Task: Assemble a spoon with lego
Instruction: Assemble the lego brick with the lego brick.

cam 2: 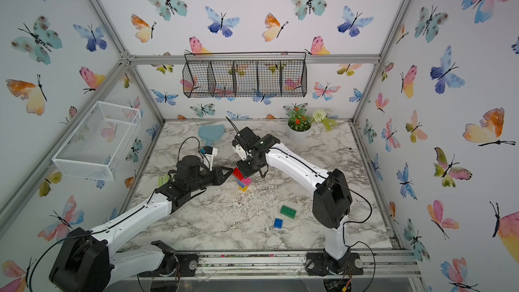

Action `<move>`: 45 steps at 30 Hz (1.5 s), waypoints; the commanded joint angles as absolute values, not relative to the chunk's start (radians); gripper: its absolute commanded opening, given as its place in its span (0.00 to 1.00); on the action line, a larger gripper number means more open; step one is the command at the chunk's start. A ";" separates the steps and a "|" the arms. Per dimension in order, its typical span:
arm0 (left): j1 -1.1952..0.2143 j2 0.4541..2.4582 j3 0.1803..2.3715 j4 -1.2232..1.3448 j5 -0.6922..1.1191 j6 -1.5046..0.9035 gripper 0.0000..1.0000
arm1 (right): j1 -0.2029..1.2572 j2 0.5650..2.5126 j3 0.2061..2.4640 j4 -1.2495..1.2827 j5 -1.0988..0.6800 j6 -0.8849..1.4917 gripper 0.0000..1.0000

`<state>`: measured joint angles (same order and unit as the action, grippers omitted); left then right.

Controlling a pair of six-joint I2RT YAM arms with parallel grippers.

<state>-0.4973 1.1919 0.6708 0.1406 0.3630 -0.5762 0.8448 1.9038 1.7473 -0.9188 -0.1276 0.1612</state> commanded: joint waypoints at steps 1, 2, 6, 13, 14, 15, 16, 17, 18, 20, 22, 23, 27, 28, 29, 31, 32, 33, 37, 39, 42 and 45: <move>-0.497 1.233 0.704 0.143 0.401 -0.546 0.10 | 0.839 1.910 1.730 -0.890 -0.170 0.176 0.01; -0.497 1.244 0.710 0.144 0.406 -0.546 0.10 | 0.839 1.914 1.726 -0.890 -0.175 0.176 0.01; -0.505 1.282 0.727 0.148 0.412 -0.538 0.10 | 0.837 1.923 1.710 -0.878 -0.183 0.180 0.01; -0.517 1.334 0.755 0.152 0.415 -0.528 0.09 | 0.836 1.926 1.697 -0.880 -0.190 0.184 0.01; -0.517 1.341 0.758 0.151 0.417 -0.526 0.09 | 0.836 1.923 1.690 -0.874 -0.190 0.184 0.01; -0.518 1.349 0.761 0.152 0.417 -0.524 0.09 | 0.836 1.921 1.683 -0.869 -0.188 0.183 0.01; -0.521 1.354 0.765 0.152 0.419 -0.523 0.09 | 0.836 1.920 1.678 -0.864 -0.186 0.184 0.02; -0.521 1.359 0.768 0.152 0.418 -0.521 0.09 | 0.835 1.920 1.676 -0.860 -0.184 0.185 0.01; -0.522 1.364 0.770 0.151 0.419 -0.520 0.09 | 0.833 1.922 1.676 -0.860 -0.186 0.185 0.01; -0.523 1.371 0.774 0.152 0.419 -0.518 0.09 | 0.833 1.924 1.675 -0.861 -0.190 0.184 0.01; -0.524 1.377 0.774 0.152 0.419 -0.516 0.09 | 0.832 1.927 1.677 -0.858 -0.191 0.183 0.01; -0.525 1.381 0.773 0.152 0.418 -0.515 0.09 | 0.831 1.928 1.680 -0.859 -0.191 0.181 0.01; -0.525 1.391 0.775 0.151 0.417 -0.514 0.09 | 0.831 1.934 1.685 -0.860 -0.192 0.179 0.01; -0.525 1.394 0.775 0.151 0.415 -0.514 0.09 | 0.831 1.936 1.684 -0.862 -0.192 0.178 0.01; -0.526 1.396 0.775 0.152 0.414 -0.514 0.09 | 0.831 1.938 1.685 -0.864 -0.194 0.178 0.01; -0.525 1.402 0.775 0.151 0.416 -0.514 0.09 | 0.832 1.942 1.683 -0.870 -0.194 0.174 0.01; -0.526 1.406 0.776 0.152 0.417 -0.514 0.09 | 0.831 1.944 1.680 -0.869 -0.193 0.174 0.01; -0.525 1.409 0.776 0.152 0.417 -0.514 0.09 | 0.831 1.946 1.679 -0.867 -0.195 0.173 0.01; -0.525 1.417 0.776 0.151 0.416 -0.512 0.09 | 0.831 1.951 1.671 -0.866 -0.200 0.173 0.01; -0.525 1.419 0.775 0.151 0.414 -0.511 0.09 | 0.831 1.956 1.669 -0.867 -0.204 0.174 0.01; -0.526 1.419 0.774 0.151 0.413 -0.509 0.09 | 0.831 1.961 1.660 -0.868 -0.207 0.173 0.01; -0.525 1.424 0.769 0.152 0.411 -0.508 0.09 | 0.831 1.963 1.645 -0.865 -0.210 0.175 0.01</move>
<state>-0.5194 1.4132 0.7574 0.1455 0.4026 -0.5289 0.8337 1.9190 1.6825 -0.8497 -0.1993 0.1749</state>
